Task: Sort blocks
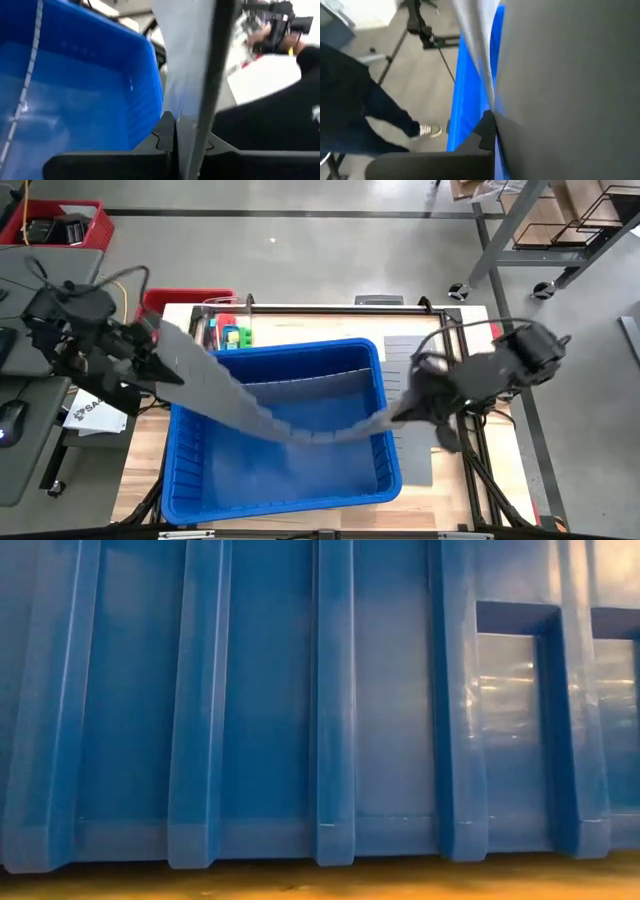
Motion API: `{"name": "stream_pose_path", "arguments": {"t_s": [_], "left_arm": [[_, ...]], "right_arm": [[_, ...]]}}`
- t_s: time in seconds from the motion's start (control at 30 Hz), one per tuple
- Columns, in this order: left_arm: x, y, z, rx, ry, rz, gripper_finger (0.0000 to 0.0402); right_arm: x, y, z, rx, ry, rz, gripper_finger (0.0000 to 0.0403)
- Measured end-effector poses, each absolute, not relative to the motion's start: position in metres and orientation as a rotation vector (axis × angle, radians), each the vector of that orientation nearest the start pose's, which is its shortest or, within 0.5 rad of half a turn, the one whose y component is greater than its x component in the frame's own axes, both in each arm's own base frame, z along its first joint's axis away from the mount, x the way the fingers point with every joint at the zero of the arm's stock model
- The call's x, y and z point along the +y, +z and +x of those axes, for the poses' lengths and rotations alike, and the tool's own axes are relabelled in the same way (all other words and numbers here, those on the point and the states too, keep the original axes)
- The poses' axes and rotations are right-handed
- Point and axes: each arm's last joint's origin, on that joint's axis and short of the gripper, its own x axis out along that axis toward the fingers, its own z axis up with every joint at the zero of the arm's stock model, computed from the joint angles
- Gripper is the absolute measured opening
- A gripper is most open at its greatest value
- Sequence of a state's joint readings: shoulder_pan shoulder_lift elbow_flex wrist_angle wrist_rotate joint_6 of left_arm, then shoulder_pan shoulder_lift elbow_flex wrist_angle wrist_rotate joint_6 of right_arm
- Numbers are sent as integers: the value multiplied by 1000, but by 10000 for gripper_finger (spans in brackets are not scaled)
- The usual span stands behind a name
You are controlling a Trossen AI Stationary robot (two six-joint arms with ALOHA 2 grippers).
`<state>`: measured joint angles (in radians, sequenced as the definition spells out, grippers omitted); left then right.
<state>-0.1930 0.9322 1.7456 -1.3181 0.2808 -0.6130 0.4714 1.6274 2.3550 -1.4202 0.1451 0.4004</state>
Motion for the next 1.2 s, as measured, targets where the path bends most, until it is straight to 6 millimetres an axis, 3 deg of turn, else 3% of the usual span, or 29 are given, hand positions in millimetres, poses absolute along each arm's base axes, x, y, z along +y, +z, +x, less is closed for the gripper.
{"name": "stream_pose_path", "arguments": {"t_s": [0.2, 0.5, 0.73, 0.9, 1.2], "left_arm": [[-40, 483, 80, 767, -406, -556, 2], [-65, 469, 75, 904, -331, -515, 5], [-84, 452, 64, 864, -201, -572, 5], [-98, 434, 59, 781, -68, -628, 2], [-127, 402, 57, 716, 115, -730, 2]], "right_arm": [[125, 493, 247, 816, 125, 164, 1], [133, 451, 268, 975, -76, 203, 3], [129, 418, 250, 1026, -259, 313, 1], [128, 408, 239, 968, -217, 397, 0], [128, 399, 236, 974, -167, 374, 0]]}}
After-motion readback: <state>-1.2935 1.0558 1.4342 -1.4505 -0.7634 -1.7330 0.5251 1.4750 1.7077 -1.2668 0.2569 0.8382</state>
